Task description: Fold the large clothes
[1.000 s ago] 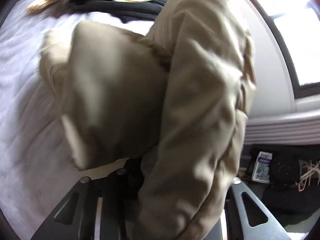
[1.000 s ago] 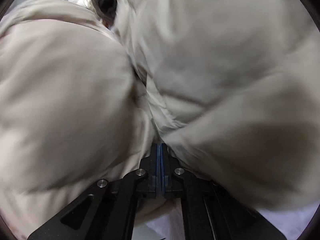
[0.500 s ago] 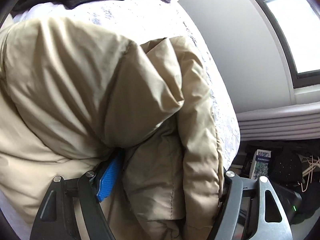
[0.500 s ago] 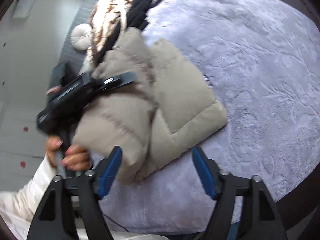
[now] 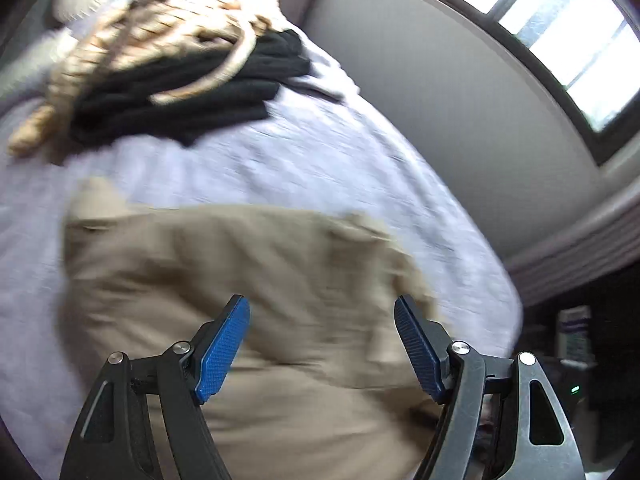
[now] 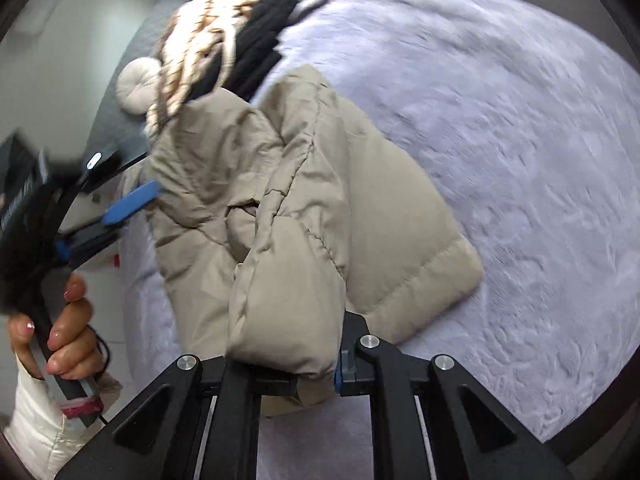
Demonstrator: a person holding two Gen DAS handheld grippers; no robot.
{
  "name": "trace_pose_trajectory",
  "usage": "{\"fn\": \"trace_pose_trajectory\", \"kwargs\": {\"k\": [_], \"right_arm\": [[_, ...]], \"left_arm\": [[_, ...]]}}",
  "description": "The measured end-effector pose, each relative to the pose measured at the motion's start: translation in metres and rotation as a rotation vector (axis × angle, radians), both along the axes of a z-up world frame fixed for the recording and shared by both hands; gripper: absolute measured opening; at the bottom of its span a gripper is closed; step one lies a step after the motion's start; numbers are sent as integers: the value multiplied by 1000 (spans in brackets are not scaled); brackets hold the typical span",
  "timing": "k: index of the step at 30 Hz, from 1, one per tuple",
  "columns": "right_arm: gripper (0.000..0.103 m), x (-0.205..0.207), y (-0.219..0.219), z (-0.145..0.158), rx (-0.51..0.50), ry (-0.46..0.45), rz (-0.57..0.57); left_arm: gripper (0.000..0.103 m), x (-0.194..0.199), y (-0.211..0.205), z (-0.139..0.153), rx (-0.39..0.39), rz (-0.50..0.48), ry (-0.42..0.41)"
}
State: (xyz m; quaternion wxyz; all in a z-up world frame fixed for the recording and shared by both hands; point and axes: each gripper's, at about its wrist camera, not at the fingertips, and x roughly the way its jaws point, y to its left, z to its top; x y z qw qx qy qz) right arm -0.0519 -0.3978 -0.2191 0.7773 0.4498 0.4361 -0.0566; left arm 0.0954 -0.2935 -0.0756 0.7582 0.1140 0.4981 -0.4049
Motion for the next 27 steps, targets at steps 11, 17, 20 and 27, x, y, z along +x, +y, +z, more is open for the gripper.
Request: {"fn": "trace_pose_trajectory", "kwargs": {"k": [11,17,20,27], "right_arm": [[31,-20,-36,-37,147,56,-52],[36,-50,-85,35,53,-123,-48],[34,-22,-111,33,105,-144,-45],[7,108,-109,-59,455,-92,149]], "left_arm": [[75,21,-36,-85,166,75,-116],[75,31,-33,-91,138,98,-81],[75,33,-32,-92,136,109,-78],[75,30,-33,-87,108,129,-61]]}}
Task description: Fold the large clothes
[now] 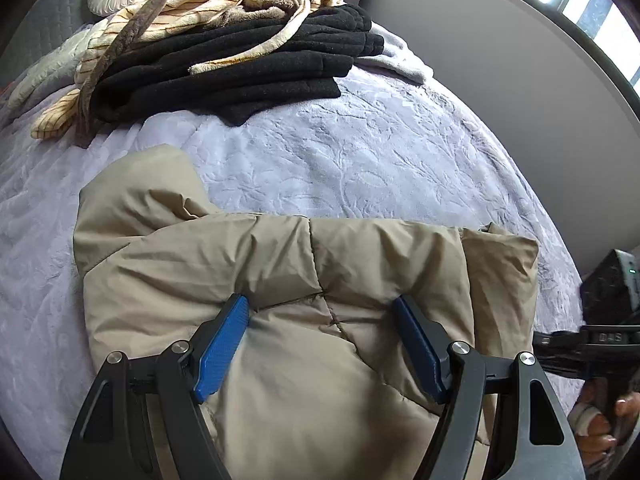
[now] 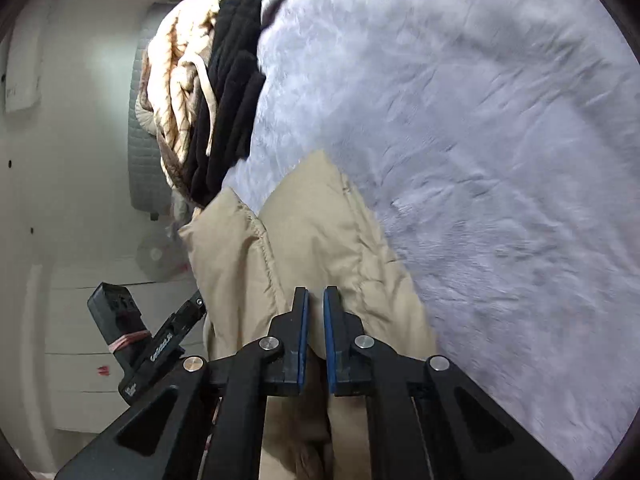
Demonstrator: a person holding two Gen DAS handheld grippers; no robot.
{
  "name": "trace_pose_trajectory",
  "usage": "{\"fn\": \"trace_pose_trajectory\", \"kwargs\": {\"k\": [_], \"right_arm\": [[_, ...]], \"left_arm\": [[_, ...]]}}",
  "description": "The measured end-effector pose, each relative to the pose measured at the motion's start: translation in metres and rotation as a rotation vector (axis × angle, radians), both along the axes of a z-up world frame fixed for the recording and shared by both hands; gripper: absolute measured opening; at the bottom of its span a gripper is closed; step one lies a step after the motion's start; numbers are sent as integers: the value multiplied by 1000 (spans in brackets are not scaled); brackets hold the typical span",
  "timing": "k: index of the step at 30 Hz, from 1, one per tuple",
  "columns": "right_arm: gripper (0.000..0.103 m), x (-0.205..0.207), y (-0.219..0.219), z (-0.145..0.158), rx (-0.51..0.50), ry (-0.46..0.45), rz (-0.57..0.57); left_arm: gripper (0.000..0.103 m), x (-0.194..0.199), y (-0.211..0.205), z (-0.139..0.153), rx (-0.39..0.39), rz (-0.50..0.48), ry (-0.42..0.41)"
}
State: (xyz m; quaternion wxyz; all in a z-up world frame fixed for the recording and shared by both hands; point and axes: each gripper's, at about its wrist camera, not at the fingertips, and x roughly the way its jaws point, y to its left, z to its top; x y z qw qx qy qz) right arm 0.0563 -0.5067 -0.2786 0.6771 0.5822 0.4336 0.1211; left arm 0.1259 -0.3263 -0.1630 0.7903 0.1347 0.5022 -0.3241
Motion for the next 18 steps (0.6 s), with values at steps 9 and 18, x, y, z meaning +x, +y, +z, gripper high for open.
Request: {"fn": "trace_pose_trajectory", "kwargs": {"k": [9,18], "right_arm": [[0,43,28,-52,201,85,157],[9,-20,16,70,-200,-97,106]], "left_arm": [[75,-9,-28,-7,18,-5,7],[75,-16,-42,-19,85,-19,-26]]}}
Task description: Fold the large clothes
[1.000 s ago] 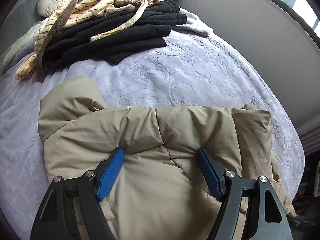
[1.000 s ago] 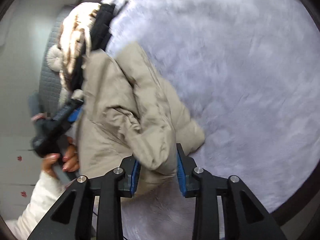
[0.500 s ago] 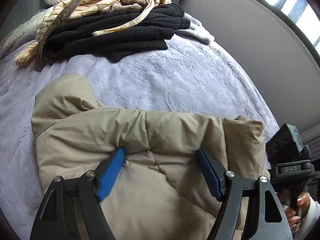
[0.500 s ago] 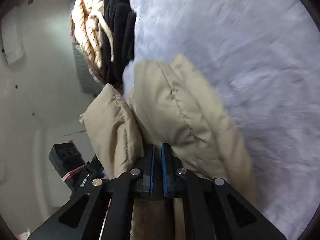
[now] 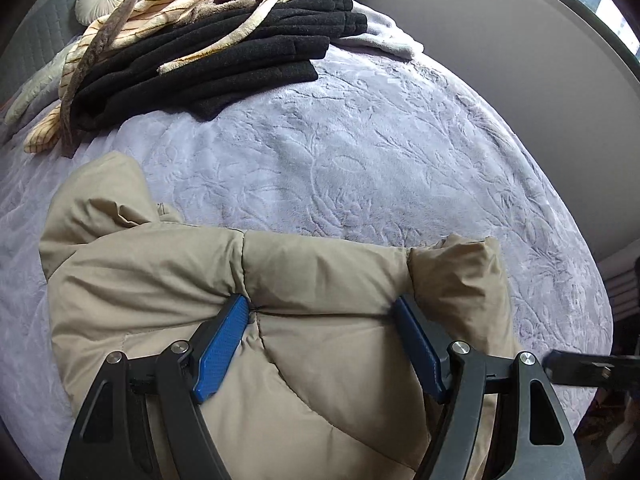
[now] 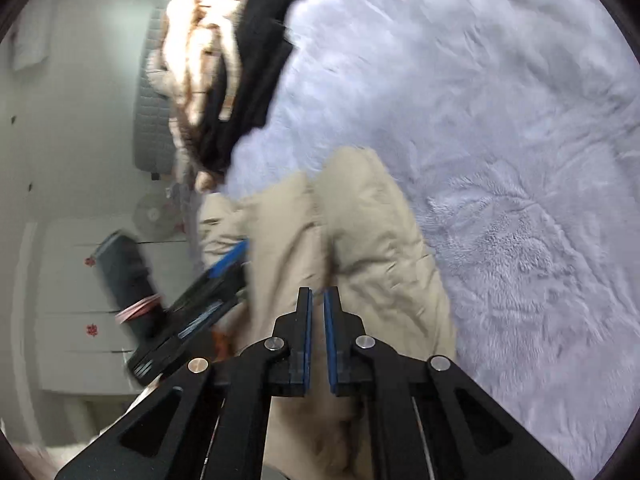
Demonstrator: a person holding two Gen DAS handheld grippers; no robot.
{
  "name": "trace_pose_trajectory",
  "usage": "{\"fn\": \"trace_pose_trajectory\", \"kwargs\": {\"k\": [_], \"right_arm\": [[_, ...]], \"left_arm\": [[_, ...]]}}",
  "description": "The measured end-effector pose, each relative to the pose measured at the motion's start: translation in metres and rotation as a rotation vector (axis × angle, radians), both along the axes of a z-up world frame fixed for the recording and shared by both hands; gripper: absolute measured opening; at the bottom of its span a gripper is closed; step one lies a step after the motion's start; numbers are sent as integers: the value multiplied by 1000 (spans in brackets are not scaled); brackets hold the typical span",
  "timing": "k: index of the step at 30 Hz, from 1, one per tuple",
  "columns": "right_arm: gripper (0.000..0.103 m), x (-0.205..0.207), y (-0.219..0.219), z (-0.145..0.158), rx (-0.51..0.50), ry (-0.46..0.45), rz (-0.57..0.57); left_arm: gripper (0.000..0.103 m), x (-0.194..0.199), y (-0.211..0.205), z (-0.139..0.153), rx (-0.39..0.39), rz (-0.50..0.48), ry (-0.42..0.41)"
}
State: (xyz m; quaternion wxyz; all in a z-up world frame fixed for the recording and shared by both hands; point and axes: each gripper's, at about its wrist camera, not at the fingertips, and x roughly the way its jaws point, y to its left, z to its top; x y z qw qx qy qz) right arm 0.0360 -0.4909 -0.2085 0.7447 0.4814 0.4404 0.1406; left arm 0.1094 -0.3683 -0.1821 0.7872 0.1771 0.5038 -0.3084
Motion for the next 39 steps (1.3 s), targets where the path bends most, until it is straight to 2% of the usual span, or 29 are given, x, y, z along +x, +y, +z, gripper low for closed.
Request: {"fn": "trace_pose_trajectory", "kwargs": {"k": [2,5,6,10,17,22,24,25,26,28,33,39], "right_arm": [[9,-4,21,10,-50,-16,75],[8,-2,54,-5,-260,88,167],[2,-2,56,-17,-301,124,170],[0,6,52,-41,-271,173,115],[0,14,53,-45,-303,186,148],[0,23,61,-43,-334,200,136],[0,14,64,-37,-342,202,135],[0,15,66,-37,-348,203,136],[0,16,68,-37,-352,206,137],[0,15,71,-36,-361,211,137],[0,20,80,-31,-409,226,145],[4,21,93,-8,-490,231,165]], "left_arm": [[75,0,-1,0,7,0,-3],[75,-1,-2,0,19,0,-10],[75,-2,-1,1,19,-1,-8],[75,-8,0,7,30,-2,-11],[75,-20,19,37,62,56,-9],[75,-35,52,58,78,119,-9],[85,-40,69,59,87,154,9],[97,-42,78,59,88,174,11],[102,-45,88,58,89,200,3],[102,-47,102,57,92,228,1],[102,-44,133,45,95,314,55],[102,-42,148,41,98,340,75]]}}
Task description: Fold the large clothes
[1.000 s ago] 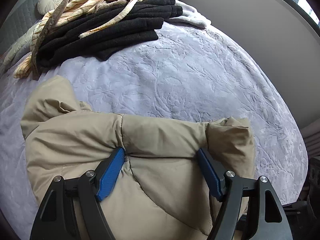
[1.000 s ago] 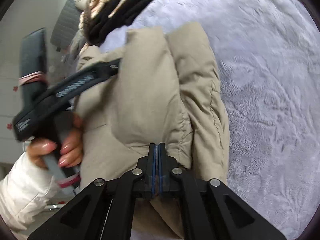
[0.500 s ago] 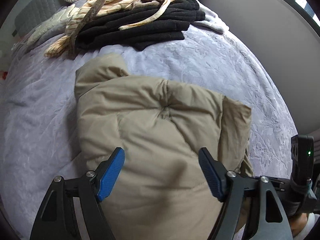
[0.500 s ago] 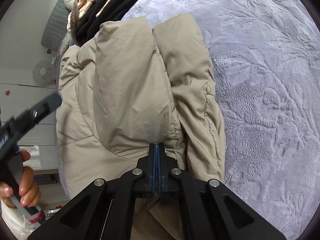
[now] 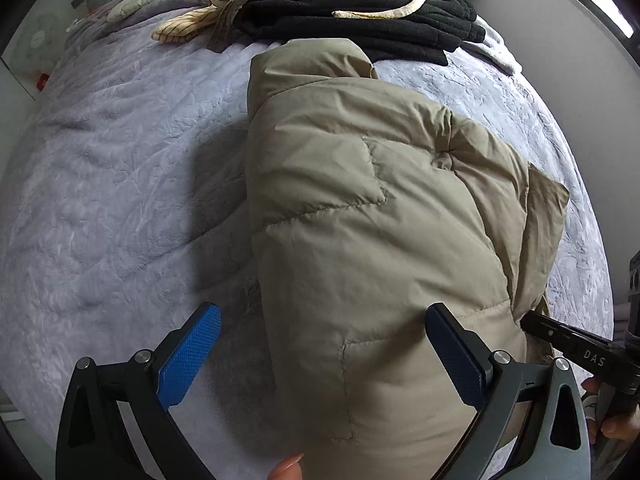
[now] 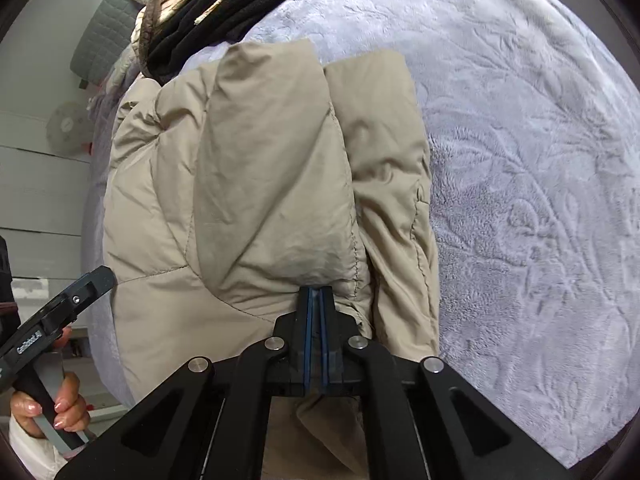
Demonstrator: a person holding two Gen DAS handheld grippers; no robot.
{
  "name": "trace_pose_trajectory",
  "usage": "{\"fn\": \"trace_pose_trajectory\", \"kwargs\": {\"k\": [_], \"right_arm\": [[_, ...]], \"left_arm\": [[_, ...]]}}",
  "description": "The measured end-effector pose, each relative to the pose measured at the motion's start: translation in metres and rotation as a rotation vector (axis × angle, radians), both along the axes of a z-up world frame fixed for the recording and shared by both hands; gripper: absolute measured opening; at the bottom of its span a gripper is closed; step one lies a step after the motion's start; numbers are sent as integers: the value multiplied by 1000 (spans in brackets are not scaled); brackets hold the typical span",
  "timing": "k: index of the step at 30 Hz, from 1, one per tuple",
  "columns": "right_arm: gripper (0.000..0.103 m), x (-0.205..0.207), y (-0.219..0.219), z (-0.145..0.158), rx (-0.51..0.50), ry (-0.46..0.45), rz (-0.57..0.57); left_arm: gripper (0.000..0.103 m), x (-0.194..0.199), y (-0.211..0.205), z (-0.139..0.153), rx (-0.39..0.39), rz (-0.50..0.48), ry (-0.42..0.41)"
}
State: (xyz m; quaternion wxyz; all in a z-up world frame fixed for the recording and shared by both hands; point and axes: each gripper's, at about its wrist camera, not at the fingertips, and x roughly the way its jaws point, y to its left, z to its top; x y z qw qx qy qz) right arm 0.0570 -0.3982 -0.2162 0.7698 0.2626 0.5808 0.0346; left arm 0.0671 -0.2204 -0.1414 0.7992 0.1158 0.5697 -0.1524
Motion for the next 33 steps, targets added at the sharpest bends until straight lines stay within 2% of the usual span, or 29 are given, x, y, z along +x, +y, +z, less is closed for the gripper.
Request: {"fn": "trace_pose_trajectory", "kwargs": {"k": [3,5,6,7,8,9,11,18,21,25,27,28,30,33], "right_arm": [[5,0,5,10,-22,-2,8],[10,0,8,18,-38,-14,18],[23,-1,10,22,-41,-22,21],[50,-2,12,27,-56,-24,21],[64,-3,9,29,-82,-23,19],[71,-5,8,32,-96,-31,20],[71,-8,2,32,-90,-30,28],[71,-17,-38,23,-63,-15,-57],[83,-16,-50,26,-26,-46,-78],[84,-7,-63,23,37,-68,-70],[84,0,-65,23,67,-71,-59],[88,4,-65,23,81,-75,-51],[103,11,-59,23,93,-77,-28],[103,24,-45,22,91,-82,36]], "left_arm": [[102,2,3,-3,-10,10,14],[102,3,5,-5,-19,16,25],[102,3,6,-6,-23,19,29],[102,3,7,-7,-27,21,33],[102,3,9,-8,-34,21,44],[102,3,11,-9,-43,22,58],[102,4,16,-12,-59,33,86],[102,8,36,-18,-152,44,150],[102,14,46,-14,-243,22,173],[102,29,66,-15,-383,45,230],[102,37,72,-19,-430,70,259],[102,40,74,-22,-455,77,275],[102,44,73,-27,-471,77,290],[102,50,71,-37,-516,45,337]]}}
